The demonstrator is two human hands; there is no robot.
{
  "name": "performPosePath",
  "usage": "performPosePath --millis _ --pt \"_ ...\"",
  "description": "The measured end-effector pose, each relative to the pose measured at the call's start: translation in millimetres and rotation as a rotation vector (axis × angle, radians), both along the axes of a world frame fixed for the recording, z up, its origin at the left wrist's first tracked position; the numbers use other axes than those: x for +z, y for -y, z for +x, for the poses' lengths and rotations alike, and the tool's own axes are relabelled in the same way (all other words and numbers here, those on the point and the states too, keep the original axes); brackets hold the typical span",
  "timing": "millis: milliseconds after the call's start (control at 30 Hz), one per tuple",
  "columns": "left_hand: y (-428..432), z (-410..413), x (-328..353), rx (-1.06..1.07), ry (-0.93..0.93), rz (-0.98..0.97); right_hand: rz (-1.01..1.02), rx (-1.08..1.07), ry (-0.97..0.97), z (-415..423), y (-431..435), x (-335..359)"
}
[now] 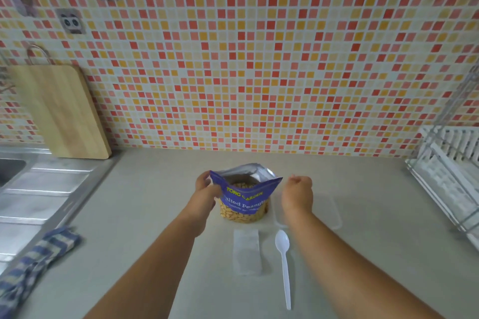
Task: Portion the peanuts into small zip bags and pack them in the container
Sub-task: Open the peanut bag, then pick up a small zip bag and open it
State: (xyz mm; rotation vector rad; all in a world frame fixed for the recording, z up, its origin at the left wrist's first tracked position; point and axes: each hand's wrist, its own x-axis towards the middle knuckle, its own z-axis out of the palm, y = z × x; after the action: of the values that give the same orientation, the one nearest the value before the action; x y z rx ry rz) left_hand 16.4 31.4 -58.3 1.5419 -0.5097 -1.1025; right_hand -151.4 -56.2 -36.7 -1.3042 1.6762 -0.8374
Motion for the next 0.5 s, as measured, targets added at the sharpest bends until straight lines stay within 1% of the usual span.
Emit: performPosePath --millis 33,100,133,200,267,300,400,433,500 --pt "-4.1 -1.1 -7.9 0.067 -0.003 0.038 0.063 0.044 -0.059 -3.2 -3.6 -5.9" --pt "-14.6 -6.2 -27.5 0.153 -0.031 0.155 0.164 0.238 -0.160 -5.2 -14.6 -27.7" --pt "-19.9 -10.7 -37.1 0.147 -0.058 0.210 0.196 0.343 -0.207 -4.1 -21.6 -39.8" --pt "-28.1 -21.0 -53.0 0.070 -0.104 0.298 0.178 0.506 -0.359 -0.1 -33.0 -63.8" --pt "-32.1 -29.4 -67.3 -0.015 -0.060 0.347 0.119 0.595 -0.554 3.9 -46.7 -73.9" --pt "-32.4 -33.0 -74.4 -0.042 -0.007 0.361 0.104 0.609 -0.617 5.2 -52.1 -77.0" --pt "-33.1 -39.2 -87.0 -0.064 0.177 0.382 0.112 0.573 -0.620 8.1 -61.7 -87.6" --pt "-34.1 -41.2 -85.5 -0.059 0.216 0.374 0.143 0.541 -0.587 9.5 -63.4 -90.4" --pt "-35.6 -42.4 -85.4 -0.059 0.235 0.341 0.201 0.521 -0.535 12.5 -66.5 -94.8"
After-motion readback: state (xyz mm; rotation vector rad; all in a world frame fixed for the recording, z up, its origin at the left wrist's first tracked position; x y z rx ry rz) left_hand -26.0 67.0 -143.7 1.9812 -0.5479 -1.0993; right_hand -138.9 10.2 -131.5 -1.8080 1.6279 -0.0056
